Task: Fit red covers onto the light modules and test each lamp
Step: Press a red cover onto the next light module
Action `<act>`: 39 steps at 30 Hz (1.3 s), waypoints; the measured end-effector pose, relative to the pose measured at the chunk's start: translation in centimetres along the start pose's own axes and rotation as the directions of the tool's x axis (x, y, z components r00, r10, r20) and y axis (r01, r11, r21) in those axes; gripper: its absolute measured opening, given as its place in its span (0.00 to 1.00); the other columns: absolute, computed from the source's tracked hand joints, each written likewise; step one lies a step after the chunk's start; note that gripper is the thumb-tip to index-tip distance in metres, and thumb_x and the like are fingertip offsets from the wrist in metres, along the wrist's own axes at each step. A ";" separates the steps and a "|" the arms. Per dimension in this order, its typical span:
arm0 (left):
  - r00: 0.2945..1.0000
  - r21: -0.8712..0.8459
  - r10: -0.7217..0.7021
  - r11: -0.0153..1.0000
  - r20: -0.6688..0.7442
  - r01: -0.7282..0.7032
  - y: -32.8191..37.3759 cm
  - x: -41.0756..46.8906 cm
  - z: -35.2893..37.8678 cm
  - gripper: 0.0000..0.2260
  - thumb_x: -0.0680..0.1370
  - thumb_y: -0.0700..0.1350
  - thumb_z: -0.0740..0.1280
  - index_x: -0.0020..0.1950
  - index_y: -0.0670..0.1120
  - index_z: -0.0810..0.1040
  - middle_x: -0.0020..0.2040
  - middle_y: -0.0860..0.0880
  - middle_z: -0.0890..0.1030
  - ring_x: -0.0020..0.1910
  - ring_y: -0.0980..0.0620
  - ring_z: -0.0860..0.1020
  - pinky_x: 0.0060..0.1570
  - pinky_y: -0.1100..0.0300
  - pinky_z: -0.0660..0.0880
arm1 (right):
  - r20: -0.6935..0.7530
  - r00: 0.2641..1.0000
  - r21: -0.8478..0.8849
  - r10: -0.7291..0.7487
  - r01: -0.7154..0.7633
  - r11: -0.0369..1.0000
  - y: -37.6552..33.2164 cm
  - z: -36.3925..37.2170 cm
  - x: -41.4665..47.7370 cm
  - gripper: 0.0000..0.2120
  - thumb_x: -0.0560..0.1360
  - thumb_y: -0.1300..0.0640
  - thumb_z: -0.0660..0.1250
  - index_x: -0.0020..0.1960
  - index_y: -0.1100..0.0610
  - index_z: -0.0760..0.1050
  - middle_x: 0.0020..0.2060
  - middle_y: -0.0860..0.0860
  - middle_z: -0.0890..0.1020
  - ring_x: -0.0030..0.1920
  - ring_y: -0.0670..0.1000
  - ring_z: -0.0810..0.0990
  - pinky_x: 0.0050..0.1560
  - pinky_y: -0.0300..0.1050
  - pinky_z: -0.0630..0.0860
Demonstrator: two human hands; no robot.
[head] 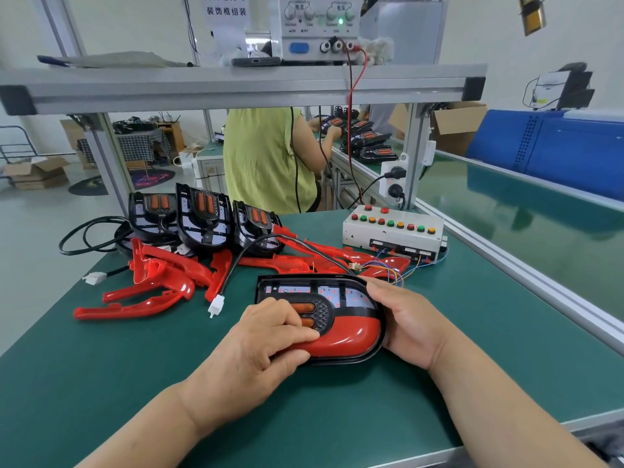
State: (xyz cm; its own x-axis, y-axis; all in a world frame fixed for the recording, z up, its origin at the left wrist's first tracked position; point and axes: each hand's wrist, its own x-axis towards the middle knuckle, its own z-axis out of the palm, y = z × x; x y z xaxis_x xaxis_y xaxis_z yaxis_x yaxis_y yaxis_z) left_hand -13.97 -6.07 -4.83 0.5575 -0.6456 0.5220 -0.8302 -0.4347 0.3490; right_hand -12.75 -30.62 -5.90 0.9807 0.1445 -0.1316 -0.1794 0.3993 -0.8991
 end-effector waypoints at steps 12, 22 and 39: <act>0.999 -0.050 0.019 0.999 0.040 -0.017 0.1 0.3 -0.4 0.12 0.76 0.43 0.69 0.59 0.45 0.84 0.48 0.53 0.75 0.51 0.59 0.74 0.56 0.66 0.71 | -0.023 1.000 0.010 -0.007 0.007 1.000 0.2 0.1 0.1 0.16 0.83 0.61 0.57 0.67 0.59 0.77 0.60 0.59 0.83 0.60 0.59 0.82 0.59 0.55 0.79; 0.993 0.078 0.095 0.992 0.071 -0.100 -0.5 0.4 -0.5 0.12 0.78 0.48 0.66 0.59 0.47 0.83 0.48 0.55 0.76 0.50 0.61 0.71 0.56 0.63 0.68 | 0.161 0.987 -0.022 0.010 -0.007 1.000 -0.4 -0.1 -0.4 0.16 0.76 0.63 0.65 0.63 0.58 0.80 0.61 0.61 0.82 0.55 0.57 0.83 0.56 0.52 0.80; 0.996 0.008 0.063 0.998 0.068 -0.064 -0.5 0.2 -0.5 0.11 0.76 0.41 0.69 0.58 0.45 0.83 0.47 0.52 0.76 0.51 0.58 0.72 0.55 0.61 0.70 | 0.303 0.951 -0.042 0.056 -0.045 0.998 -0.3 -1.0 -0.3 0.43 0.54 0.61 0.86 0.68 0.56 0.75 0.65 0.60 0.79 0.62 0.58 0.80 0.62 0.52 0.78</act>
State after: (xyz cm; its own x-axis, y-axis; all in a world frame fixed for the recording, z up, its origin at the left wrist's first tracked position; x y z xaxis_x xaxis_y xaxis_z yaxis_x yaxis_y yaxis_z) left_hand -13.44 -5.65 -4.57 0.5025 -0.7131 0.4888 -0.8642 -0.3973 0.3088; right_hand -12.91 -31.75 -6.00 0.8994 0.4345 -0.0487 -0.2203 0.3541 -0.9089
